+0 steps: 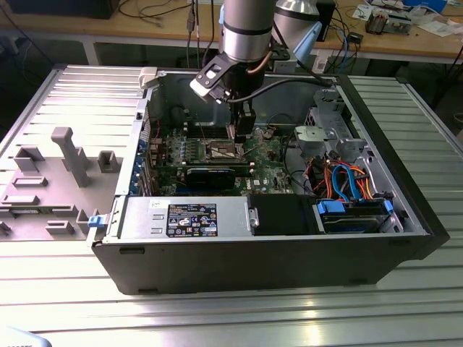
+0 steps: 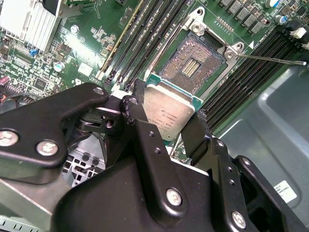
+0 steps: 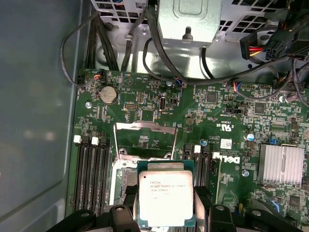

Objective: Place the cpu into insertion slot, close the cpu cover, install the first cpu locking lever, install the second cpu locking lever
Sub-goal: 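Place the cpu into insertion slot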

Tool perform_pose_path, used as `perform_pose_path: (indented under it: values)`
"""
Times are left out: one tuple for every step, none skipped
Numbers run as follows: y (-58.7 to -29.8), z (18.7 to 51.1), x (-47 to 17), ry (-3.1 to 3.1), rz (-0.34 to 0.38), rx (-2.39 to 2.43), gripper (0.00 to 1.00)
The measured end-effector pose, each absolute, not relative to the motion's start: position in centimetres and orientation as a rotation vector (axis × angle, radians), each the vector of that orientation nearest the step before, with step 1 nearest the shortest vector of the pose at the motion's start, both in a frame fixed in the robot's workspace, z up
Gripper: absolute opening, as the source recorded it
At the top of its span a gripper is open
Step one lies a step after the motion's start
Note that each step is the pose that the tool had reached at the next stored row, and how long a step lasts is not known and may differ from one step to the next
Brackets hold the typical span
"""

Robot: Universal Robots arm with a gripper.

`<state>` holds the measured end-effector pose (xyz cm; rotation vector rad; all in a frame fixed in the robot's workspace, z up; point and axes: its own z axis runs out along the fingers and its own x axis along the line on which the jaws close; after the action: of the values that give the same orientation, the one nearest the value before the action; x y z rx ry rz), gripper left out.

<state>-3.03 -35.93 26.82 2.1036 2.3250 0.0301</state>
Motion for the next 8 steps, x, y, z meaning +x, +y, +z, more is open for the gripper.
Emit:
perform_pose_path:
  values:
    - [-35.94, 26.81, -3.03, 2.325, 0.03, 2.104, 0.55]
    - [-35.93, 26.76, -3.03, 2.325, 0.03, 2.104, 0.55]
    - [-35.93, 26.72, -3.03, 2.325, 0.03, 2.104, 0.55]
    - [-35.94, 26.71, -3.03, 2.325, 0.03, 2.104, 0.55]
    - [-35.93, 26.7, -3.03, 2.325, 0.03, 2.104, 0.55]
    - [-35.93, 26.68, -3.03, 2.325, 0.03, 2.104, 0.55]
    - [-35.93, 26.67, -3.03, 2.325, 0.03, 2.104, 0.55]
    - [-35.93, 26.61, -3.03, 2.325, 0.03, 2.104, 0.55]
